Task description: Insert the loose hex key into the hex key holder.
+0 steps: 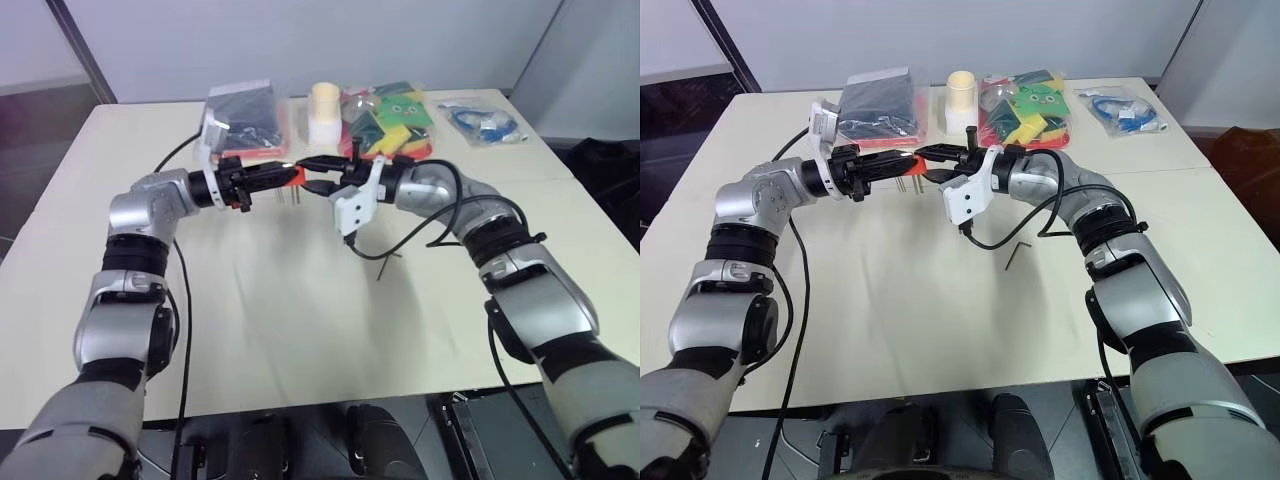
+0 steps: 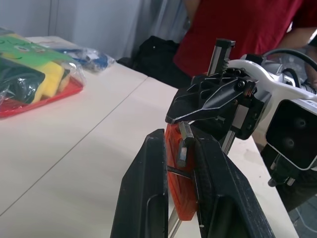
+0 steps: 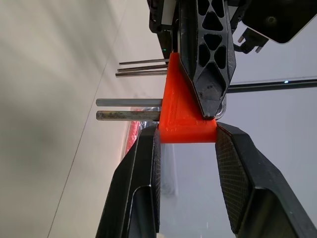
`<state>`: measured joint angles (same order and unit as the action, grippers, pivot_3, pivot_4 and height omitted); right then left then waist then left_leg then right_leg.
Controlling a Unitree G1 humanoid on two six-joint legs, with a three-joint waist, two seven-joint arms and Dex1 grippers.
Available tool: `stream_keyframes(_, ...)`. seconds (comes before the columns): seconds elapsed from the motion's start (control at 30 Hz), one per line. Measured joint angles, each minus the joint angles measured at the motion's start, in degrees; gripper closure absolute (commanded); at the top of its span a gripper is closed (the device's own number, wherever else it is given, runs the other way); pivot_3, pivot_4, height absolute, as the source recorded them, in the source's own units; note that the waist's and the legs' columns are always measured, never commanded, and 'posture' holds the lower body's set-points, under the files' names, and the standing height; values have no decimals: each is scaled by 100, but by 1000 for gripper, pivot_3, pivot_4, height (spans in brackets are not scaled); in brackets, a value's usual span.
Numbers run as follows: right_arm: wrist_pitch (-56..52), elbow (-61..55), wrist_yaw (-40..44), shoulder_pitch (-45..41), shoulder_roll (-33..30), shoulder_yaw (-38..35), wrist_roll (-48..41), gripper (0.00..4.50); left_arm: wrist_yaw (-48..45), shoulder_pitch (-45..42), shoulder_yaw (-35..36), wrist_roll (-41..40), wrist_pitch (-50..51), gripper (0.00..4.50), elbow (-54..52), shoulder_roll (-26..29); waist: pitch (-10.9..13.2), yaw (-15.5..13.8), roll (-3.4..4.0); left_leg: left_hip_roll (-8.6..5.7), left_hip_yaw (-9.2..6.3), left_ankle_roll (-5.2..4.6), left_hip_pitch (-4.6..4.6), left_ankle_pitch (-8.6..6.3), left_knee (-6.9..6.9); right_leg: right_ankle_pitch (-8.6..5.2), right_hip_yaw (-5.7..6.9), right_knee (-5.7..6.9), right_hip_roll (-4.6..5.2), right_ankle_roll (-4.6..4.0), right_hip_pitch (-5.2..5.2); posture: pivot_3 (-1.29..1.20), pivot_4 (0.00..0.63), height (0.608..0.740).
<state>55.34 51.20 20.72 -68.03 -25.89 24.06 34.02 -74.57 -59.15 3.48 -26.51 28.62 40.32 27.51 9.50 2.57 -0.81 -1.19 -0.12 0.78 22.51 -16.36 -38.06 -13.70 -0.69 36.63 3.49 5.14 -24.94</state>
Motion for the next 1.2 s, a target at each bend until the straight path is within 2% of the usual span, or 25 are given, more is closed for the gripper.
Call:
stream_keyframes(0.1,5,0,-1,0,30,0,-61,3498,24,21,-6,106,-29,1312,-2,0,0,0,0,0,0,0,-1,0,0,0,0,1,0,0,0,0,150,740)
stream_keyframes(0.33,4,0,-1,0,43,0,-74,3498,95,60,0,206,-80,1312,-1,-27,0,-4,0,-1,0,0,0,0,-4,0,0,4,1,0,0,0,150,740)
stream_keyframes(0.43,4,0,0,0,42,0,-111,3498,105,60,5,206,-82,2208,-1,-69,0,-1,0,0,0,0,0,0,-4,0,0,4,1,0,0,0,150,740)
stream_keyframes(0.57,-82,0,5,0,39,-2,-114,3498,57,60,8,199,-81,4194,-49,-108,0,-1,0,0,0,0,0,0,-4,0,0,5,0,0,0,0,150,740)
stream_keyframes(0.6,-108,0,19,0,38,-2,-124,3498,61,62,5,222,-107,4468,-69,-110,0,-1,0,0,0,0,0,0,-4,0,0,5,0,0,0,0,150,740)
stream_keyframes(0.8,-132,0,116,1,39,-5,-235,3498,71,64,5,223,-150,4468,-78,-112,0,-1,0,0,0,0,-1,0,-5,0,0,7,1,0,0,0,150,740)
stream_keyframes(0.87,-164,0,279,6,41,-8,-383,2440,79,66,4,225,-158,4500,-82,-116,0,-1,0,0,0,0,-1,0,-5,0,0,8,1,0,0,0,150,740)
stream_keyframes(0.93,-169,-93,458,75,35,-7,-469,1566,159,68,17,224,-167,4500,-81,-115,0,0,0,0,-2,0,-1,0,-6,0,0,9,1,0,0,0,150,740)
stream_keyframes(0.97,-205,-176,582,157,29,-3,-524,944,198,68,20,226,-181,4500,-81,-115,0,-3,0,0,-2,-1,-1,0,-6,0,0,10,1,0,0,0,150,740)
stream_keyframes(1.03,-424,-524,916,427,-90,-5,-684,59,265,148,22,228,-202,4500,-168,-115,0,-12,0,-1,-4,-2,-1,-1,-7,0,0,13,3,0,1,0,150,740)
stream_keyframes(1.1,-761,-847,1346,822,-354,-28,-933,59,302,313,25,224,-220,4500,-361,-63,0,-26,-1,-3,-7,-9,0,-5,-14,0,0,18,5,0,4,0,150,740)
stream_keyframes(1.2,-1807,-1533,2075,1620,-699,-301,-1597,59,373,665,23,235,-288,4500,-804,95,0,-26,-1,-2,-5,-35,0,-20,-15,0,-2,18,7,0,4,0,150,740)
